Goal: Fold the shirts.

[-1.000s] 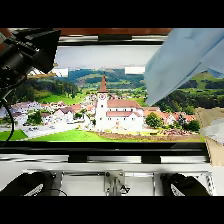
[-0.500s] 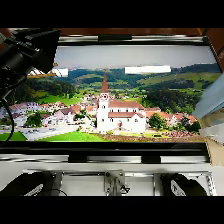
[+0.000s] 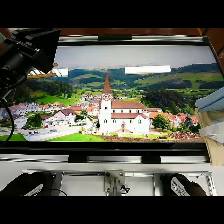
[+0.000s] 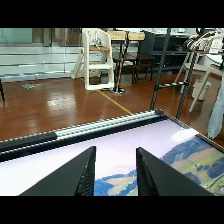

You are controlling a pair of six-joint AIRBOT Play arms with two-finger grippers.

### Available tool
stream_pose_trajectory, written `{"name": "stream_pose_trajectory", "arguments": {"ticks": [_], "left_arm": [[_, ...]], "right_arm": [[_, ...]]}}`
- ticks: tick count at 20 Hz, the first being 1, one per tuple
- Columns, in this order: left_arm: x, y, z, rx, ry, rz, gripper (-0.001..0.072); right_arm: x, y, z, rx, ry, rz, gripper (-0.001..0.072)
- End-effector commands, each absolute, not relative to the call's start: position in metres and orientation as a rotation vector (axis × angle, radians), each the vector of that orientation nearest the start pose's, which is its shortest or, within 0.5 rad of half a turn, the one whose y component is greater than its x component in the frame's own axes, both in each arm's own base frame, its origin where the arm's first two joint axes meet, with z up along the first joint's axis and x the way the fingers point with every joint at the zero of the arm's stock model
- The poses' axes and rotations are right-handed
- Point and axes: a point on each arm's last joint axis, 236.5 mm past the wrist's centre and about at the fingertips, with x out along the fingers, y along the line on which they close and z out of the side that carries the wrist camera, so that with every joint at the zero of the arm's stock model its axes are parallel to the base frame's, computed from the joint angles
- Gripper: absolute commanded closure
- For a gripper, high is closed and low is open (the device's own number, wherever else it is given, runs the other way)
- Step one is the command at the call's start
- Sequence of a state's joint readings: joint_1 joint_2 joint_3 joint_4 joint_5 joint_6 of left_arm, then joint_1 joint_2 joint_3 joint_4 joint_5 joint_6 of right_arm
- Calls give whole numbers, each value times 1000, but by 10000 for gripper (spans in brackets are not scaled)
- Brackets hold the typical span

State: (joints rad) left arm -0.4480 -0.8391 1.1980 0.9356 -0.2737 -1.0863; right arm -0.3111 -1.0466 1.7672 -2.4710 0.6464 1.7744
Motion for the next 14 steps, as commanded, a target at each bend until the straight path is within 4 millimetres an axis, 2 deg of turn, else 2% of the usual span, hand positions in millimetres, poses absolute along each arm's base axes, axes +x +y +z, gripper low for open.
{"name": "stream_pose_trajectory", "arguments": {"ticks": [1,5,10,14], "left_arm": [[355,-212,388,-147,-96,-615,370],[355,-213,387,-147,-92,-618,370],[350,-222,372,-123,-29,-658,371],[350,-222,372,-124,-29,-659,371]], "right_arm": [[305,-262,526,-524,-82,-959,639],[277,-290,533,-545,-89,-1049,639],[256,-308,539,-557,-103,-1108,639],[246,-324,535,-557,-80,-1152,638]]}}
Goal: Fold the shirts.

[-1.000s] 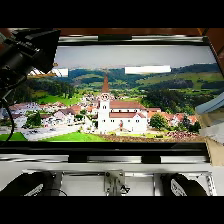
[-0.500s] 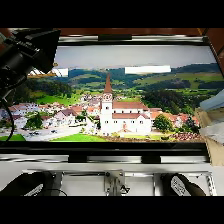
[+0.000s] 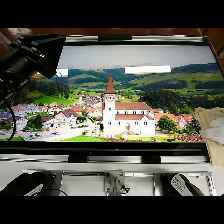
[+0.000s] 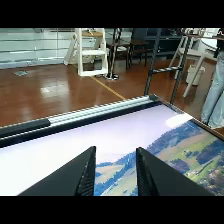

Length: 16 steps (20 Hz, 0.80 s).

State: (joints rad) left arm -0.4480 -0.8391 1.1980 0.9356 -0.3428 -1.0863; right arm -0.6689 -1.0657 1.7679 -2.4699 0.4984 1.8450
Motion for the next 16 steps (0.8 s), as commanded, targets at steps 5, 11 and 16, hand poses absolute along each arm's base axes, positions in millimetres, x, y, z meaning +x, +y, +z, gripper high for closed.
{"name": "stream_pose_trajectory", "arguments": {"ticks": [5,11,16], "left_arm": [[349,-222,371,-123,-26,-660,370],[347,-226,364,-113,5,-680,371],[346,-227,362,-110,11,-684,371]], "right_arm": [[246,-340,522,-547,-36,-1177,638],[254,-350,511,-567,15,-1181,638],[238,-357,514,-572,14,-1220,638]]}}
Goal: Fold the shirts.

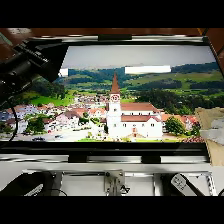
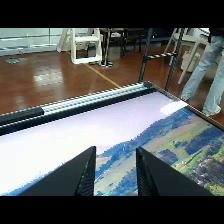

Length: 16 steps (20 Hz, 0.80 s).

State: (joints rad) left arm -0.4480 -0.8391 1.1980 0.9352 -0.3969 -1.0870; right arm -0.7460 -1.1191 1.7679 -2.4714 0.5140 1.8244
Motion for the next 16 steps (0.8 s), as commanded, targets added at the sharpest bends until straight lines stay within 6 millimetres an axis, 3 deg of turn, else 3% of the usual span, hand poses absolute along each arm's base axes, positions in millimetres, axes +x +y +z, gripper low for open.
{"name": "stream_pose_trajectory", "arguments": {"ticks": [1,6,12,13,15,16], "left_arm": [[346,-227,362,-110,11,-684,371],[346,-227,362,-111,11,-684,371],[346,-227,362,-116,13,-683,371],[346,-227,363,-117,11,-682,372],[346,-227,363,-117,10,-682,372],[346,-227,363,-118,11,-682,371]], "right_arm": [[231,-360,515,-560,8,-1234,638],[205,-382,493,-446,62,-1305,638],[193,-391,468,-353,148,-1351,629],[193,-391,463,-326,156,-1347,590],[197,-388,457,-268,147,-1320,202],[202,-385,453,-222,134,-1293,191]]}}
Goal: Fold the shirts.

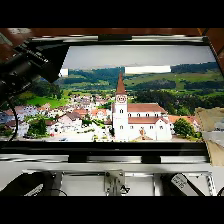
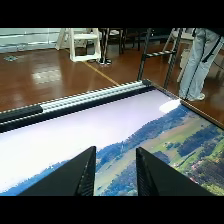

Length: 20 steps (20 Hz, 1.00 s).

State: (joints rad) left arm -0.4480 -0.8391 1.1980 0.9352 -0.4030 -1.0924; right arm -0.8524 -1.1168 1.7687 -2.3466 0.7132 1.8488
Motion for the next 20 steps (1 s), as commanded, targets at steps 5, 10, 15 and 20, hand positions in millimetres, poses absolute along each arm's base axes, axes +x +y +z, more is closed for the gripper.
{"name": "stream_pose_trajectory", "arguments": {"ticks": [5,10,15,20], "left_arm": [[346,-227,363,-117,11,-682,372],[346,-227,363,-117,11,-682,371],[343,-232,353,-103,51,-705,371],[349,-239,295,-147,297,-738,371]], "right_arm": [[209,-351,449,-28,78,-1169,191],[193,-319,404,111,286,-1123,190],[205,-273,327,344,563,-964,131],[241,-200,217,642,860,-644,130]]}}
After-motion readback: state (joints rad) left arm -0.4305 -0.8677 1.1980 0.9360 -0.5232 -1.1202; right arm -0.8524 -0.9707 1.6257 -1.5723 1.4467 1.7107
